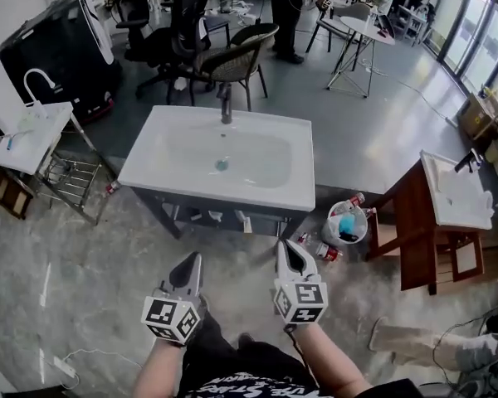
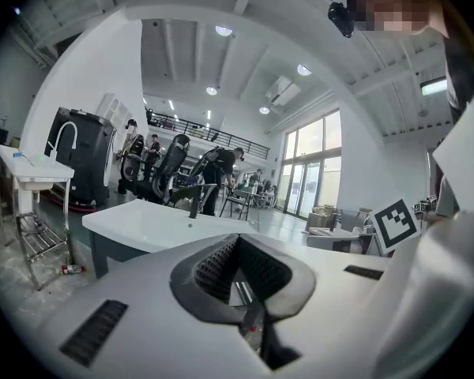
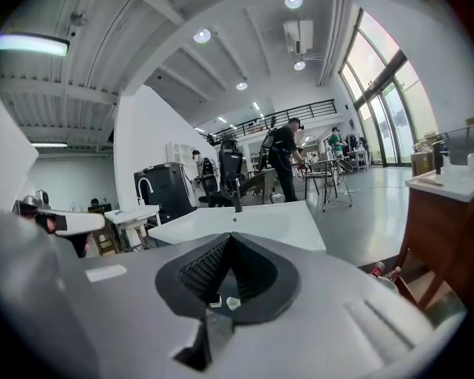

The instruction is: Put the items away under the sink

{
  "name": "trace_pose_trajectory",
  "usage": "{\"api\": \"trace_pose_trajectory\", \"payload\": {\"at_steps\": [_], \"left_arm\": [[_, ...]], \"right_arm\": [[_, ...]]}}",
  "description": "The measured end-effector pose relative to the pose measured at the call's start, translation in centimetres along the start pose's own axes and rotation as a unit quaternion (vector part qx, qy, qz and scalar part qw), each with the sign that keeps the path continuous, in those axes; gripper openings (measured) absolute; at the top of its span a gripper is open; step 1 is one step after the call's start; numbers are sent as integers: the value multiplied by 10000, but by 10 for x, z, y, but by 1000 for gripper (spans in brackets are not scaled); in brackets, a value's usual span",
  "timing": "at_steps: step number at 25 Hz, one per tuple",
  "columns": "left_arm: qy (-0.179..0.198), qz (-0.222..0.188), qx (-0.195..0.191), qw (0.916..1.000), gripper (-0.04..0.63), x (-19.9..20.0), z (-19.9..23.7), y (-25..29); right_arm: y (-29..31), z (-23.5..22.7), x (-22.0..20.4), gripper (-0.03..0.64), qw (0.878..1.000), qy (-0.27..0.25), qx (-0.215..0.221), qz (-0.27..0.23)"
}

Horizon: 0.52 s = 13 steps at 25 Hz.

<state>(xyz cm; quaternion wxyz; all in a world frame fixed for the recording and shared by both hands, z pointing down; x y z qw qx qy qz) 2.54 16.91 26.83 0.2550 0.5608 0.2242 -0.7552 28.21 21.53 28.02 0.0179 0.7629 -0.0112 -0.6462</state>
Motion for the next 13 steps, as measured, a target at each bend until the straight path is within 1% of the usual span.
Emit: {"api": "trace_pose_trajectory", "payload": {"at_steps": [3,5,8,13], "left_arm": [[-72,-44,-34,10000,9,9,-30,-7],[6,-38,-95,9999,9,14,-42,-13],[128,-56,-145,9998,9,20,-50,-21],[64,-83,-120,9999,9,24,-64,-41]], "right_arm": [[-20,-12,10,2,9999,43,95,-62],[-29,-11,12,3,9998,27,179,-74],[-42,-5,14,2,9994,32,349,-69],[-65,4,13,2,9978,38,660,-25]]}}
Point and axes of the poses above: the fingertips, and each gripper's own axes: y forward along the fingers, z to its left, x out of its top, the point moved 8 cm from there along -y, backward along the fingers, and after that the axes turned 13 degrees about -z, right-handed, at the moved point
